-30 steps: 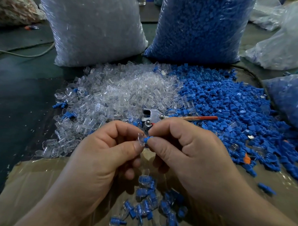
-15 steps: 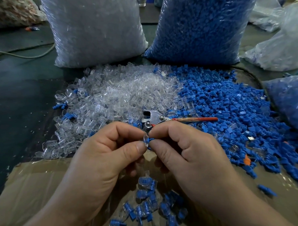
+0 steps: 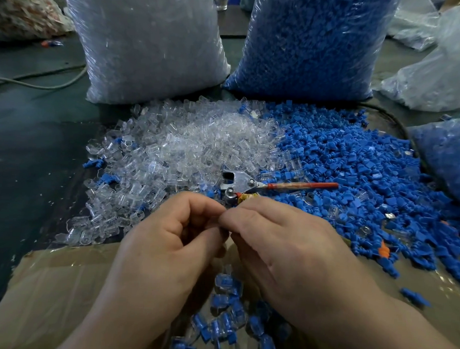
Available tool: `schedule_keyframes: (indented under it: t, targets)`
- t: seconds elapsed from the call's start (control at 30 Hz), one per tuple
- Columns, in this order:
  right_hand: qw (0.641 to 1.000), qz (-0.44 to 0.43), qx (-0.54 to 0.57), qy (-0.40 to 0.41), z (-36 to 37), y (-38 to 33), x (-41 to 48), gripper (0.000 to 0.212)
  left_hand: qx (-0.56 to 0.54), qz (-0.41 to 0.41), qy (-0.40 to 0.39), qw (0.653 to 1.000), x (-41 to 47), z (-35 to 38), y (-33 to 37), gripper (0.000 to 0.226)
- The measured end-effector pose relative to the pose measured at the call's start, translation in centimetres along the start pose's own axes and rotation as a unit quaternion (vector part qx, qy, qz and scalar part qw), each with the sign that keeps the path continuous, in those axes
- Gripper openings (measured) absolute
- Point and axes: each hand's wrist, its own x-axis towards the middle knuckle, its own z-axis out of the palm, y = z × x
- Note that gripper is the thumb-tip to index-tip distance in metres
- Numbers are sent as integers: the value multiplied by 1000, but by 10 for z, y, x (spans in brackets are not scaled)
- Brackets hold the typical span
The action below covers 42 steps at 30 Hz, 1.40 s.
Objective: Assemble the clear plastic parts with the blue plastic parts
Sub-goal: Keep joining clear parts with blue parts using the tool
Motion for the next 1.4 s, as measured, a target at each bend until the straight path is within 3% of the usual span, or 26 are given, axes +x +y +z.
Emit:
schedule_keyframes:
  t: [0.1,0.2,0.27,0.4,0.6,0.83,1.0,1.4]
  targets:
    - [993,69,-90,18,-3,11,1,47,-57,-30,26,998,1,-4,0,34]
    - [964,176,-186,-72,-9,31,6,73,-111,-50,32,992,4,-6,-1,35]
    - [950,205,-204,-117,-9,43,7,75,-147,-52,33,987,6,-6,0,36]
    - [943,213,-222,-124,-8,47,10,71,-173,-65,39,982,6,-5,2,34]
    - [943,201,-238,-116,-13,49,17,62,-218,-99,26,971,7,-5,5,17]
    - [985,139,-96,19,-28,33,8,50,-231,-95,38,968,10,-11,4,18]
    - [995,69,-67,-14,-27,26,3,46,-183,-46,57,980,13,-17,-2,22]
    - [993,61,-84,-58,-30,30,-2,58,-126,8,46,991,11,-20,-7,15]
